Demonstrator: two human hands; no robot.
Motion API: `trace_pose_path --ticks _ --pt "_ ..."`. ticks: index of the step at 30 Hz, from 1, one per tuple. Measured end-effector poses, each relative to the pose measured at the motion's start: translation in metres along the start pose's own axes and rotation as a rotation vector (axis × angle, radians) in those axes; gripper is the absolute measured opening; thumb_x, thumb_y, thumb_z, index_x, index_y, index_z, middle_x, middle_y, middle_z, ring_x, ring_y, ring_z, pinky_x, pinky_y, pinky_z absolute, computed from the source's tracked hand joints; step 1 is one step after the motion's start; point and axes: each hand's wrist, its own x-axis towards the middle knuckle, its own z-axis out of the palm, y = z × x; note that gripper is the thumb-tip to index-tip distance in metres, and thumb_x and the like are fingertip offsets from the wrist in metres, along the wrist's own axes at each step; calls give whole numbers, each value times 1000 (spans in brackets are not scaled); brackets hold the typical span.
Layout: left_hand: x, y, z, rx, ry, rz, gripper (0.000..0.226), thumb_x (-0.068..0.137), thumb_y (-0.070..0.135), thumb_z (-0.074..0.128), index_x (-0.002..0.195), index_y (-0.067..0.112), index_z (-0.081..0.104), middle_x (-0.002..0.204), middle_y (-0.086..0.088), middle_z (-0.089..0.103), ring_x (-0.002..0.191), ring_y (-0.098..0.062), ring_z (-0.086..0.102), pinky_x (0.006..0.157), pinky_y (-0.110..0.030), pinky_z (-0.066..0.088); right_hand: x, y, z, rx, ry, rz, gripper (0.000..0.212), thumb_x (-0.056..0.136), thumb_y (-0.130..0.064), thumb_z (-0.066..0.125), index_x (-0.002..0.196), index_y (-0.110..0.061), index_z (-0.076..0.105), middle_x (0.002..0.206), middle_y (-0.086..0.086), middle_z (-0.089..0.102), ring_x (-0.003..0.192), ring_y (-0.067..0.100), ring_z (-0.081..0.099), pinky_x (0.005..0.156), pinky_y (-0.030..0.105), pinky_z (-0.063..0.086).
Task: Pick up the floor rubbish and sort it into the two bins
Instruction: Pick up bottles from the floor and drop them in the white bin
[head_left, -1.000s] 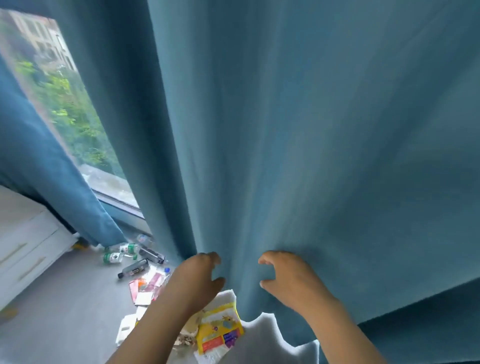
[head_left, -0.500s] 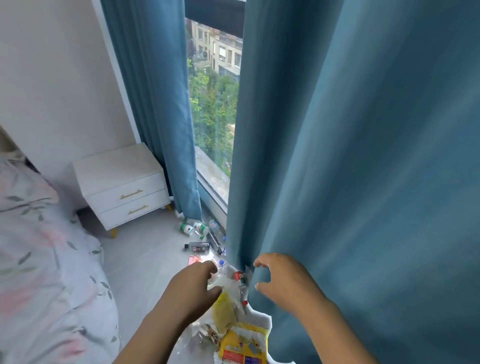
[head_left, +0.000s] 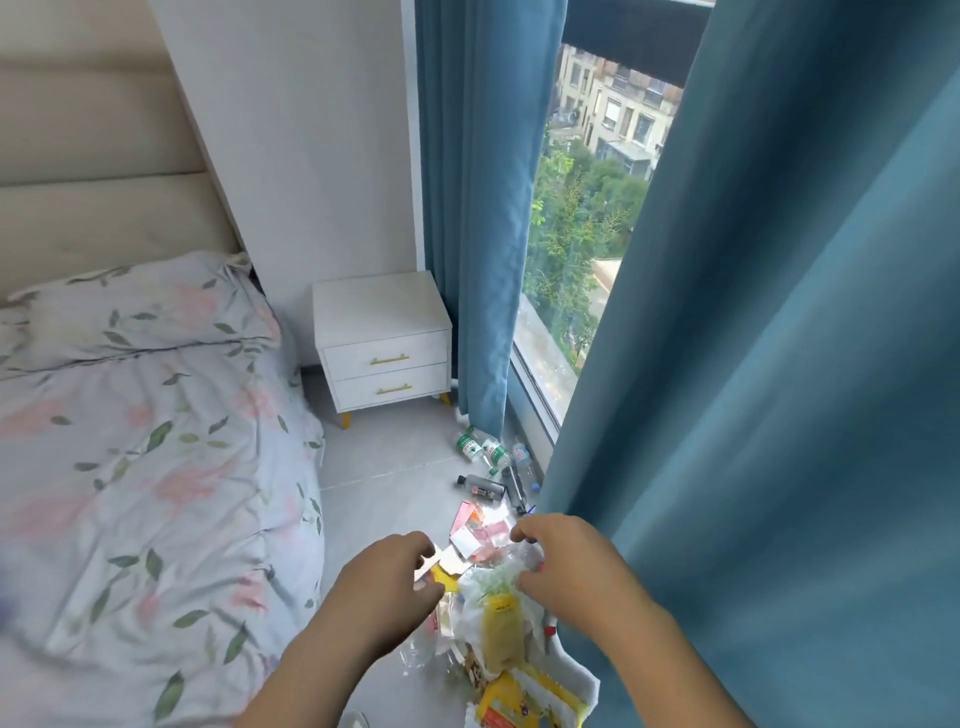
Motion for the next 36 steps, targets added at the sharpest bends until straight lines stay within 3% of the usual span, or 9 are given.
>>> trace_pose_path --ticks 4,20,27,36 --pt "18 -21 -18 -14 10 -33 38 90 37 54 127 29 50 125 12 56 112 -8 54 93 -23 44 30 -19 3 -35 -2 -37 42 87 -25 60 128 -33 53 128 -10 58 111 14 57 89 26 47" --pt "142 -161 -147 -25 42 -13 38 91 38 53 127 28 49 127 12 54 111 -10 53 89 -21 40 200 -159 18 -93 -20 -60 44 84 -26 60 128 -29 55 122 -9 61 107 11 57 87 24 48" --pt "196 -185 -174 -93 -5 -21 38 90 37 54 127 27 50 126 11 54 113 -11 53 93 -23 43 262 -183 2 -148 -34 -58 43 85 -27 61 128 -28 54 122 -7 60 106 13 57 79 23 43" --pt "296 -185 -225 -7 21 -6 44 92 37 53 133 25 45 130 8 52 116 -12 51 93 -23 40 368 -194 -31 -97 14 -76 43 83 -24 60 127 -26 55 122 -5 61 109 16 57 76 25 42"
